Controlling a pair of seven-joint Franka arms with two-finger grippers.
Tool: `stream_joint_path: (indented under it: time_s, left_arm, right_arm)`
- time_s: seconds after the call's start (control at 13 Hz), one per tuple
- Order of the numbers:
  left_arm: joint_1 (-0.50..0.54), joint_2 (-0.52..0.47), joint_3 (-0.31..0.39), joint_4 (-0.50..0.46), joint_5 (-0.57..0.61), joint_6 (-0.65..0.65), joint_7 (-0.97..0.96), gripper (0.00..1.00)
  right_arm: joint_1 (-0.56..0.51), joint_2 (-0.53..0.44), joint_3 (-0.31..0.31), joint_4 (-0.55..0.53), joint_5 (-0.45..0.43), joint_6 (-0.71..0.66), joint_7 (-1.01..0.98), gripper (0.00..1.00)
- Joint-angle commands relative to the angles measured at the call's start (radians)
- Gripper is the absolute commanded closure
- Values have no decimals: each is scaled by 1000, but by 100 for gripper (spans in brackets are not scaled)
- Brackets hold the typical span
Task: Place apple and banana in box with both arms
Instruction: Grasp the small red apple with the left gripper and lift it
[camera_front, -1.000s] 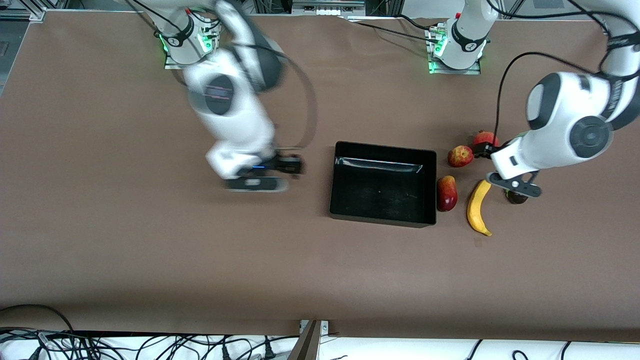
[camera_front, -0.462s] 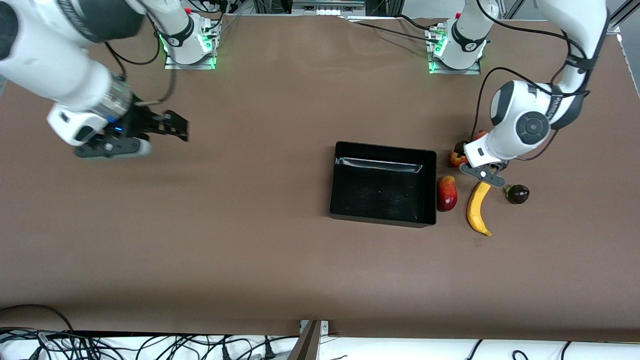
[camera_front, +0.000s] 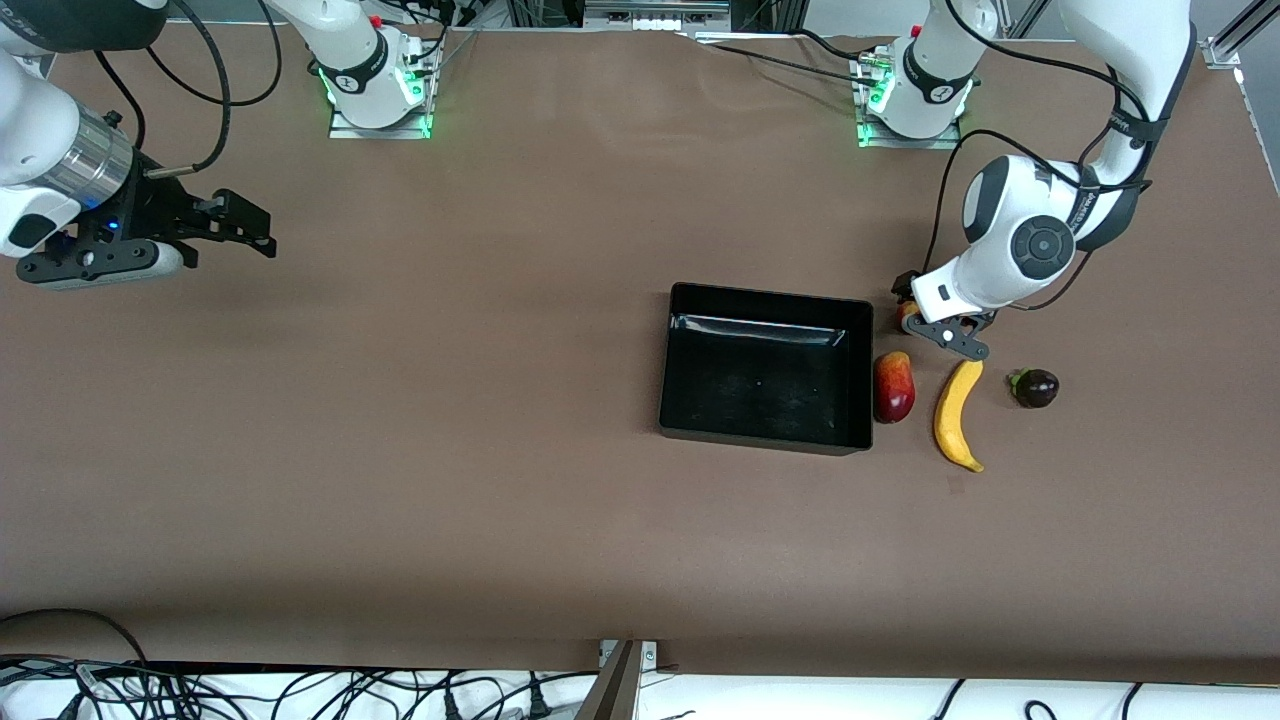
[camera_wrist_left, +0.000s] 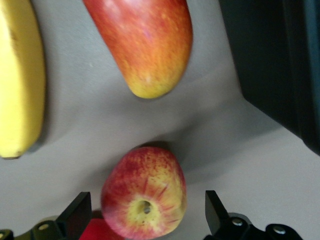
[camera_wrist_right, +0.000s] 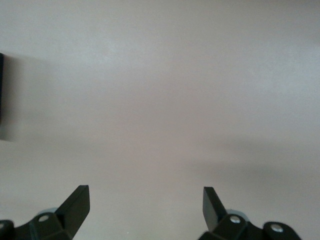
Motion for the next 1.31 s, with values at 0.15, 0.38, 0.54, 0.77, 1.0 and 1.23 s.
stream_joint_path:
  time_s: [0.15, 0.38, 0.54, 0.77, 1.0, 1.23]
  left_arm:
    - [1, 24, -2, -2, 34, 14, 27, 59]
    - [4, 15, 0, 39, 34, -9, 24, 84]
    - [13, 6, -3, 207, 34, -218, 25, 86]
    - [-40, 53, -14, 548, 16, -568, -31, 85]
    - [-166, 125, -16, 640, -18, -584, -325, 85]
    - [-240, 242, -16, 699, -99, -549, -491, 83]
  right_arm:
    - [-35, -4, 53, 30, -22, 11, -2, 0]
    - [-36, -4, 50, 35, -56, 13, -2, 0]
    - [-38, -4, 30, 56, -61, 1, -2, 0]
    - [-38, -6, 30, 59, -76, -24, -1, 0]
    - [-33, 3, 36, 74, -78, -19, -1, 0]
    - [-36, 23, 32, 102, -76, -18, -1, 0]
